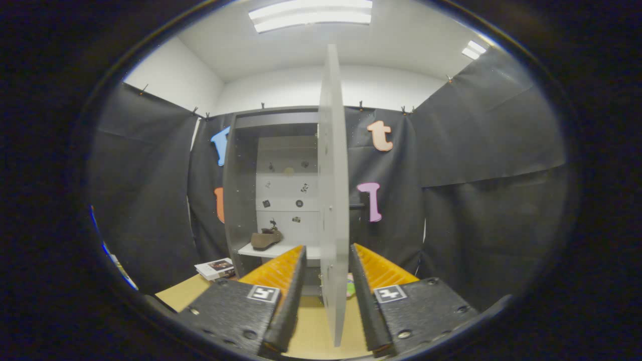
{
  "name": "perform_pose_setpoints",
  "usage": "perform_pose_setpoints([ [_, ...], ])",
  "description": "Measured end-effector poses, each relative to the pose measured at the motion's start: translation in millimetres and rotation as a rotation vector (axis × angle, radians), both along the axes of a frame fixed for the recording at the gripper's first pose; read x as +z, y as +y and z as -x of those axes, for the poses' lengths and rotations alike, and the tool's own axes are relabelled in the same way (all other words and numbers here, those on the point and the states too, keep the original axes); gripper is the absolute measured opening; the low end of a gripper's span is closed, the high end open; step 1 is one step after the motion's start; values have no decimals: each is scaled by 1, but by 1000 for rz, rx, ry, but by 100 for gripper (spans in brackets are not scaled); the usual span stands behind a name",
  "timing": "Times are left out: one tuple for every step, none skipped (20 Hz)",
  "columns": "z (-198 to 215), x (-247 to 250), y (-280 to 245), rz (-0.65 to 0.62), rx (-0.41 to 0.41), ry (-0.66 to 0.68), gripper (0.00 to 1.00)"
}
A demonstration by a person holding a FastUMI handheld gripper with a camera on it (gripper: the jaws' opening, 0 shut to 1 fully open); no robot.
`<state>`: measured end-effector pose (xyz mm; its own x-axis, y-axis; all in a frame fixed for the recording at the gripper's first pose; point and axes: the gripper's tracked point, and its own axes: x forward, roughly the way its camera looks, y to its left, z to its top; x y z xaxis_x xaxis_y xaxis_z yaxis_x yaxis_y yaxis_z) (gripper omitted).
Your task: Open the shoe cabinet door, grab the shoes and put them into the shoe cabinet, then close the shoe cabinet door.
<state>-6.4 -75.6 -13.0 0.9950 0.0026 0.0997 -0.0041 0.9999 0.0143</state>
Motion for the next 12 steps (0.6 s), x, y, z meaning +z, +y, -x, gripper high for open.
perform_pose_setpoints([
  [-1,-5,8,11,9,9,72],
  [-2,-9,15,19,24,23,94],
  [-3,-13,22,18,37,31,100],
  [-4,-21,34,8,59,37,100],
  [-9,-28,43,-4,78,46,100],
  [-15,-35,50,-17,88,52,100],
  [-23,-44,55,-24,94,62,100],
  [-30,-52,59,-35,97,69,100],
  [-38,-59,62,-47,106,69,100],
  [-44,-66,64,-61,111,67,100],
  [-49,-73,66,-71,116,69,100],
  [-57,-80,68,-83,116,69,100],
])
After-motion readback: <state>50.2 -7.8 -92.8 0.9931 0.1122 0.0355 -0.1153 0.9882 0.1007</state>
